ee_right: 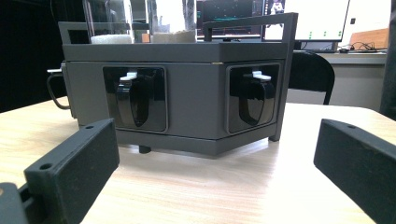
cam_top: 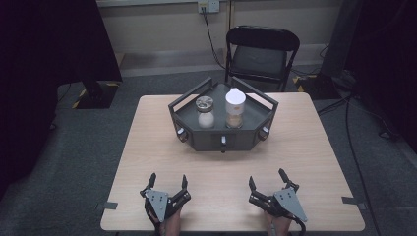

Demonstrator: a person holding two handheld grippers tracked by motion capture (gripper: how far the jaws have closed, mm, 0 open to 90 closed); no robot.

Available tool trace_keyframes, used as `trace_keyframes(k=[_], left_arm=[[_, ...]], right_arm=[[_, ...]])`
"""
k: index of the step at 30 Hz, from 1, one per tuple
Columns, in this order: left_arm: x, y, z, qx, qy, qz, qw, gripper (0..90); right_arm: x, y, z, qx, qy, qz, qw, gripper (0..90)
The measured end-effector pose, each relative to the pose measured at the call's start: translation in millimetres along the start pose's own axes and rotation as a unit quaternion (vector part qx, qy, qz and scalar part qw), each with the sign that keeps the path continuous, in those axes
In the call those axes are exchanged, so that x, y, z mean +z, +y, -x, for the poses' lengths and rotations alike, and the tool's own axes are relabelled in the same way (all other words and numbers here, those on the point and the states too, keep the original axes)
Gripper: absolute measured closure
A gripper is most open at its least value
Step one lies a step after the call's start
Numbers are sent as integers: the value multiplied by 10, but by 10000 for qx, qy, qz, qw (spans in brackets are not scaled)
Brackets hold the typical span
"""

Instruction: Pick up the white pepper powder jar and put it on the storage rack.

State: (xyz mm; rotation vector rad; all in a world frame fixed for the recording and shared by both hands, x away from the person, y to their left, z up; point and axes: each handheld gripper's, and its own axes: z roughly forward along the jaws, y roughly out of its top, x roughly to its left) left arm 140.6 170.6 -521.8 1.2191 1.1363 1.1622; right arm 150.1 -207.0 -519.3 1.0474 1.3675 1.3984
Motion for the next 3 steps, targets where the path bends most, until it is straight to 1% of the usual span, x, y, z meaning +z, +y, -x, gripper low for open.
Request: trace_keyframes(k=[3], left_arm=[[0,0,0,1,0,0,10000,12]], right_arm=[[0,0,1,1,3,-1,10000,0]])
